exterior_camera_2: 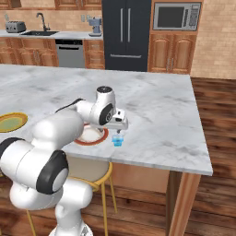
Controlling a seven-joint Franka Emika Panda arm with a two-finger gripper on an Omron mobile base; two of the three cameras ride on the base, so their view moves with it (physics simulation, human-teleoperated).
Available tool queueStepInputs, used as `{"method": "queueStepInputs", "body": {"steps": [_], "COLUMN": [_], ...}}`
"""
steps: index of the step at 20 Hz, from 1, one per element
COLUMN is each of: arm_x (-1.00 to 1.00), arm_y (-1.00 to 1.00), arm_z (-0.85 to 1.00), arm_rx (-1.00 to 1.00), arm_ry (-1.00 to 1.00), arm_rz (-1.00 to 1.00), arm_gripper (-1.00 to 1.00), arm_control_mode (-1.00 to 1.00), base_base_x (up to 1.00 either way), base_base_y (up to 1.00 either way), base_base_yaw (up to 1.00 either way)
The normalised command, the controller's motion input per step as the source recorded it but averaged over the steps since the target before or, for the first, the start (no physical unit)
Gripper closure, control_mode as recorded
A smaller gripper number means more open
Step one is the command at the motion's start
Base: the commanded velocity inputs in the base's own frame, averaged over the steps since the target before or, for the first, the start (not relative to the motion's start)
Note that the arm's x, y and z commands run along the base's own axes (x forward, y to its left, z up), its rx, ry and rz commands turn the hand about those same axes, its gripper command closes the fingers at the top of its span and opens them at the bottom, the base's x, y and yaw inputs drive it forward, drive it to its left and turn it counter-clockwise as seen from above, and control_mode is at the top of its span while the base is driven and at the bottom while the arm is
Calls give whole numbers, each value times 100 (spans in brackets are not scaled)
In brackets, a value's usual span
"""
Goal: Place two yogurt containers on each plate.
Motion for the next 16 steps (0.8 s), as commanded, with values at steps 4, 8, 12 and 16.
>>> {"method": "queueStepInputs", "body": {"steps": [4,8,12,16], "arm_x": [40,38,34,28], "arm_y": [-12,-3,-3,-3], "arm_z": [-45,-36,-34,-30], "arm_rx": [0,0,2,2], "arm_ry": [0,0,0,0], "arm_rz": [2,1,0,0], "arm_gripper": [-100,-100,-100,-100], "arm_control_mode": [-100,-100,-100,-100], "base_base_x": [0,0,0,0], "base_base_y": [0,0,0,0], "base_base_yaw": [0,0,0,0]}}
